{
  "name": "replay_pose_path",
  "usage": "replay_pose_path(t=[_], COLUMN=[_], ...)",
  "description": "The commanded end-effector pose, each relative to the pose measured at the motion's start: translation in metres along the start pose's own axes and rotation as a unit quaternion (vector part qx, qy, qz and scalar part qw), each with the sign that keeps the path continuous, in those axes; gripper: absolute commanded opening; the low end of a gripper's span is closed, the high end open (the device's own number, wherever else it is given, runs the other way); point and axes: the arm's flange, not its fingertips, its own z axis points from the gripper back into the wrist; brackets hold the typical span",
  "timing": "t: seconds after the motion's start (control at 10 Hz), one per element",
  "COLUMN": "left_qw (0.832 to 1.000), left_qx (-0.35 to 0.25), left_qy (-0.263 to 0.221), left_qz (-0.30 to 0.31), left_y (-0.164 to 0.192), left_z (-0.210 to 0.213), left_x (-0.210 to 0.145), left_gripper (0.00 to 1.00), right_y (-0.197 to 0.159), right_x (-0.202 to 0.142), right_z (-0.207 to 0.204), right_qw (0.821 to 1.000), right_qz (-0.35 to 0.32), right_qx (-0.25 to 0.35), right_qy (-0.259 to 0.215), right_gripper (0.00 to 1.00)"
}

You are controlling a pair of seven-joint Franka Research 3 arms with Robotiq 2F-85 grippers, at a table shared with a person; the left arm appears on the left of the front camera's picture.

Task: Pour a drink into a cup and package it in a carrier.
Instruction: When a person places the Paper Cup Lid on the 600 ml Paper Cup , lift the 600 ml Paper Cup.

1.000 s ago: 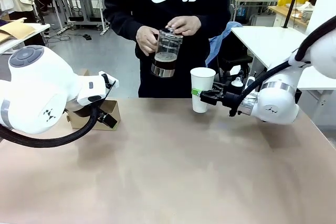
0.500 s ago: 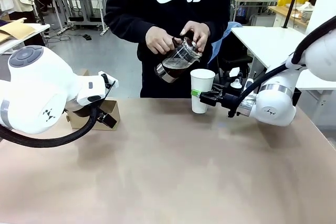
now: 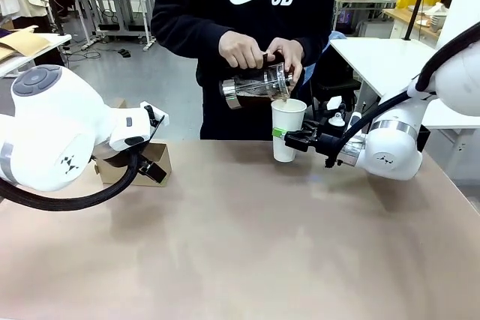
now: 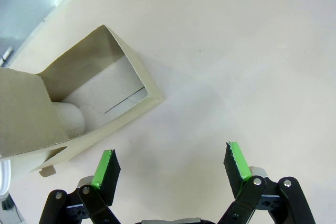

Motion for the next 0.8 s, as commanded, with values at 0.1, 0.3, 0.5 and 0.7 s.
replay_pose_path(t=[0.1,0.3,0.5,0.7], left_qw=[1.0,1.0,1.0,1.0], left_qx=[-0.001,-0.001,-0.001,-0.001], left_qy=[0.0,0.0,0.0,0.0], left_qz=[0.001,0.001,0.001,0.001], left_y=[0.0003,0.0003,0.0003,0.0003], left_z=[0.0003,0.0003,0.0003,0.0003], left_x=[-0.0002,-0.0002,-0.0002,-0.0002], left_gripper=[1.0,1.0,1.0,1.0], right_y=[0.0042,0.0042,0.0042,0.0042], right_x=[0.0043,0.0043,0.0043,0.0043], right_z=[0.0005,0.0005,0.0005,0.0005], right_qw=[1.0,1.0,1.0,1.0], right_qz=[0.001,0.001,0.001,0.001], right_qx=[-0.005,-0.005,-0.005,-0.005], right_qy=[0.006,0.006,0.006,0.006], right_gripper=[0.8,0.8,0.8,0.8])
